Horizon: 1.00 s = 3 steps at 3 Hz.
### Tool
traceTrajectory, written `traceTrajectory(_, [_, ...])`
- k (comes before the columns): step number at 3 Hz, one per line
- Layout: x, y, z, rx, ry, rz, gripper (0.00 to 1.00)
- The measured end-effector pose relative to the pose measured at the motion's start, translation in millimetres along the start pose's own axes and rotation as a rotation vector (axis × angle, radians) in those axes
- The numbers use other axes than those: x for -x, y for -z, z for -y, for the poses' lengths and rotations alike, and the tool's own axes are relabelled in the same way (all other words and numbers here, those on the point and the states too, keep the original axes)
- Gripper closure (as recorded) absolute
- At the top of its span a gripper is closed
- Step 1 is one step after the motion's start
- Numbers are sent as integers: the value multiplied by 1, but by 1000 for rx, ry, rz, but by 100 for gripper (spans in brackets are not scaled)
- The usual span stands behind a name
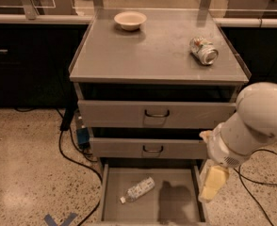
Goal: Pick blue plastic bottle from bottom drawer and place on counter
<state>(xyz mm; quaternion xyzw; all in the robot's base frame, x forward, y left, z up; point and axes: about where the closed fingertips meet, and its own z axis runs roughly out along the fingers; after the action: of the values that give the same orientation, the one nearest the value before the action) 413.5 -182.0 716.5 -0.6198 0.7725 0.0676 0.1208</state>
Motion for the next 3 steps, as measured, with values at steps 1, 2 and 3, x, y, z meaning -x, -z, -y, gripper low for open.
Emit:
traceTrajectory(1, [-8, -54, -8, 5, -22, -24, 0])
traceTrajectory(2, [-8, -54, -8, 5, -22, -24, 0])
traceTrajectory(3, [-12, -81, -6, 4, -28, -5, 0])
